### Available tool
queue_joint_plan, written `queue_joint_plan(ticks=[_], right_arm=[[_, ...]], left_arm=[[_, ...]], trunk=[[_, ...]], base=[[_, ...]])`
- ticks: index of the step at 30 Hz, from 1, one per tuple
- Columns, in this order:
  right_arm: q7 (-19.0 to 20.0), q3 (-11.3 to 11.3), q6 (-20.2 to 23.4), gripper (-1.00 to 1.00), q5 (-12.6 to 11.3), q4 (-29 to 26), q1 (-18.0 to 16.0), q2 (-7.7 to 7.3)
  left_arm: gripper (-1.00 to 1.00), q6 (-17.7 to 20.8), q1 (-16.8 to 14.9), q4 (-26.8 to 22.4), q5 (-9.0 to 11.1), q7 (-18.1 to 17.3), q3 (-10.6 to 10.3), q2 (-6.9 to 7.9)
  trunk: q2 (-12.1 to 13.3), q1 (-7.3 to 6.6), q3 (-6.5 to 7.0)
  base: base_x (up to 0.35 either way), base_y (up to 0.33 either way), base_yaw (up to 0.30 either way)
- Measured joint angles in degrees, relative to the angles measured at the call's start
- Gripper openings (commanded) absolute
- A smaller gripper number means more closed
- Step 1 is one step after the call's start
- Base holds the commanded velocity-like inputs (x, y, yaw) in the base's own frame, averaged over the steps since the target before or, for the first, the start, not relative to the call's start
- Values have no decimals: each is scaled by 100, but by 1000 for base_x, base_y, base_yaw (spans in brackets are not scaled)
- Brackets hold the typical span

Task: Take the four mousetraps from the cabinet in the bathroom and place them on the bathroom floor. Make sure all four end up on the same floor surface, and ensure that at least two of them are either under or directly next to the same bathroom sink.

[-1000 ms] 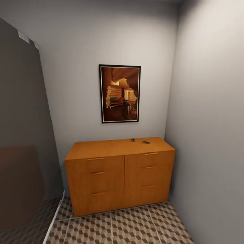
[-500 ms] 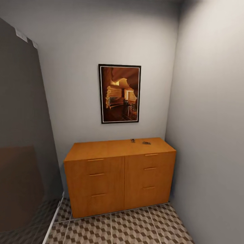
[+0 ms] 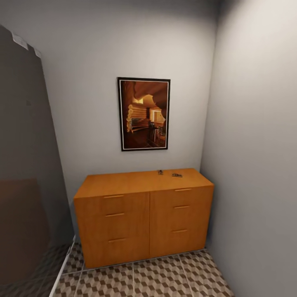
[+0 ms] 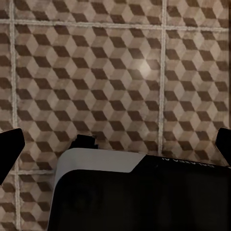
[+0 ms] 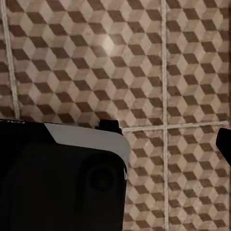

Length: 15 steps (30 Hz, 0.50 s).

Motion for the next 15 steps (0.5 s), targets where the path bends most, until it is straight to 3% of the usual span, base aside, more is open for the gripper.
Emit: queue_joint_plan(ticks=[8,15], right_arm=[[0,0,0,100,0,0,0,0],[1,0,-1,100,0,0,0,0]], left_arm=[[100,-6,-2,-1,0,0,0,-3],[100,-7,0,-3,0,0,0,2]], trunk=[[0,0,0],[1,1,0]], base=[[201,-151,0],[66,-48,0]])
